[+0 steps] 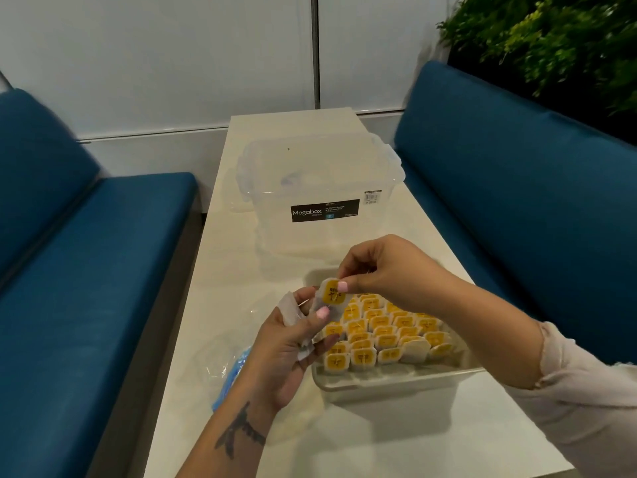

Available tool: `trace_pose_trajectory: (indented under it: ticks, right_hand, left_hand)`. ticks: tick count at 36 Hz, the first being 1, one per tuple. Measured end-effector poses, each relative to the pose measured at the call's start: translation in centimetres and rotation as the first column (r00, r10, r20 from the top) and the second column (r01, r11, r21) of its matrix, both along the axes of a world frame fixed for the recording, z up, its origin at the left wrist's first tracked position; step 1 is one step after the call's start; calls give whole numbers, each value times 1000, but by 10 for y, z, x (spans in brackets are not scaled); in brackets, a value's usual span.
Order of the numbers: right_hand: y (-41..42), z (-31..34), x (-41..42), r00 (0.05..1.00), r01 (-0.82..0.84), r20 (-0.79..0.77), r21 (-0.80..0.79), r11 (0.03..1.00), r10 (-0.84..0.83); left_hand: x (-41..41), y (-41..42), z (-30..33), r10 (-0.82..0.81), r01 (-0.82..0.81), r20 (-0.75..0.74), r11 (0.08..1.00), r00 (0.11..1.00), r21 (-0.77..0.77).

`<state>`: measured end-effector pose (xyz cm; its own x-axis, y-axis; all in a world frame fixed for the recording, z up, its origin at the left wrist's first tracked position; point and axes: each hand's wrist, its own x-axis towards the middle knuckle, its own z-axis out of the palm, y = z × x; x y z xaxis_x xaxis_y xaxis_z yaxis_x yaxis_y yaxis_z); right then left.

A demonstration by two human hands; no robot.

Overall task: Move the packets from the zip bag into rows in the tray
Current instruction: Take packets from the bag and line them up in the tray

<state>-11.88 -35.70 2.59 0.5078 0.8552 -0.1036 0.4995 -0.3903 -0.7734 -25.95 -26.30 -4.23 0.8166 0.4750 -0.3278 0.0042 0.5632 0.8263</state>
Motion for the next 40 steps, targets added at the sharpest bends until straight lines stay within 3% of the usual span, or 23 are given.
trace_pose_trajectory:
  ticks: [5, 11, 14, 20, 40]
  right_hand:
    - [-10, -3, 0, 998, 22, 52, -20, 1000, -21]
    - [-17, -20, -9, 994, 4, 111, -146, 989, 13]
    - [-14, -40, -15, 966, -8, 245, -309, 951, 88]
    - [-5, -82, -26, 912, -21, 357, -454, 891, 204]
    - [6, -120, -34, 900, 91, 417, -458, 884, 123]
  left_hand:
    - [-7, 12, -7, 156, -136, 47, 948, 987, -289]
    - [-20, 28, -15, 231, -178, 81, 891, 970, -417]
    - [-25, 30, -16, 231, -170, 89, 882, 969, -439]
    - [-30, 28, -17, 238, -177, 83, 877, 968, -447]
    - [-28, 23, -13, 177, -119, 92, 889, 980, -441]
